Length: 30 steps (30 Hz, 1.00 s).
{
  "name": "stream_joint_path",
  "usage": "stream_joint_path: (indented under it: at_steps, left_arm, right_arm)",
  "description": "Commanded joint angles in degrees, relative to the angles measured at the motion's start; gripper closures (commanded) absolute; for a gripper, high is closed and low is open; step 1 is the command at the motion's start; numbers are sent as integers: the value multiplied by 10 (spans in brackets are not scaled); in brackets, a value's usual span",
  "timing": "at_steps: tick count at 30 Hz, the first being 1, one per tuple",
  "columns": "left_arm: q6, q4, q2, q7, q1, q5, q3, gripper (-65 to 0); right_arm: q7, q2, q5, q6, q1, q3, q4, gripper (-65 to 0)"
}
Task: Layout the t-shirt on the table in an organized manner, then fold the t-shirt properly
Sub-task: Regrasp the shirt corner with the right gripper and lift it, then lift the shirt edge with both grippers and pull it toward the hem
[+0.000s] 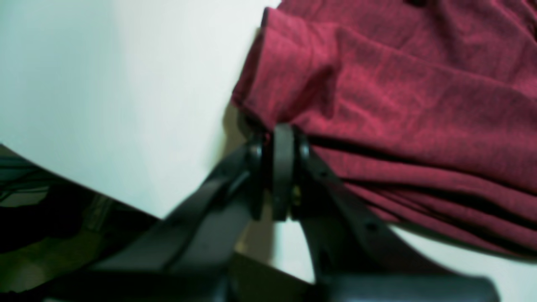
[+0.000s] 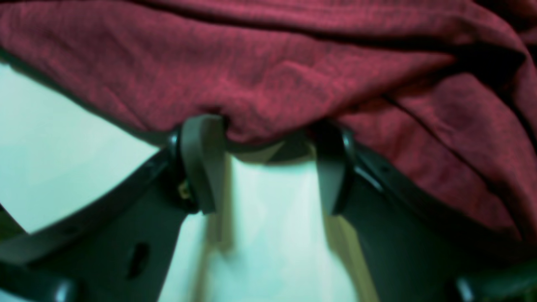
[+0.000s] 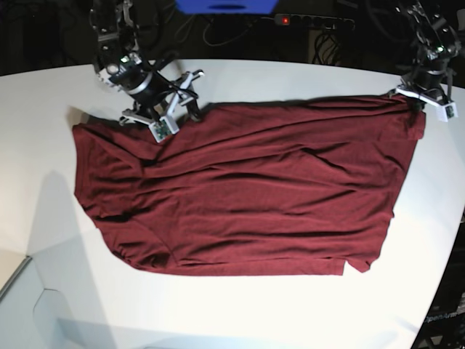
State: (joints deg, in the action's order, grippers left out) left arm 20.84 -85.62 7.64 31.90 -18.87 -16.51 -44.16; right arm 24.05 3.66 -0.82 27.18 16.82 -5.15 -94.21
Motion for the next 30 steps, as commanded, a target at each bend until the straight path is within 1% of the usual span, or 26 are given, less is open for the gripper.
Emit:
stream_joint_path:
  at_steps: [1, 3, 4, 7, 11, 12, 16, 22, 30]
  left_arm:
    - [0, -12, 8, -13, -1, -3, -4, -1]
    - [0, -13, 9, -13, -1, -3, -5, -1]
    - [0, -13, 9, -13, -1, -3, -5, -1]
    - [0, -13, 19, -13, -1, -6, -5, -1]
    - [0, -18, 23, -14, -1, -6, -5, -1]
    - [0, -25, 29, -14, -1, -6, -5, -1]
    - [0, -47, 33, -12, -2, -6, -6, -1]
    - [0, -76, 36, -11, -2, -6, -6, -1]
    - [0, -127, 36, -10, -1, -6, -6, -1]
  right_arm:
    - [-14, 0, 9, -1, -7, -2, -10, -348]
    - [-14, 0, 9, -1, -8, -7, -10, -335]
    - [-13, 1, 9, -1, -9, -11, -10, -315]
    - [-14, 2, 9, -1, -8, -14, -10, -193]
    - [-13, 2, 9, -1, -4, -11, -12, -15]
    - [-12, 2, 9, -1, -3, -9, -15, 0]
    - [-16, 4, 9, -1, 16, -8, -33, 0]
    - [-16, 9, 9, -1, 64, -10, -120, 0]
    - [-12, 9, 9, -1, 78, -11, -195, 0]
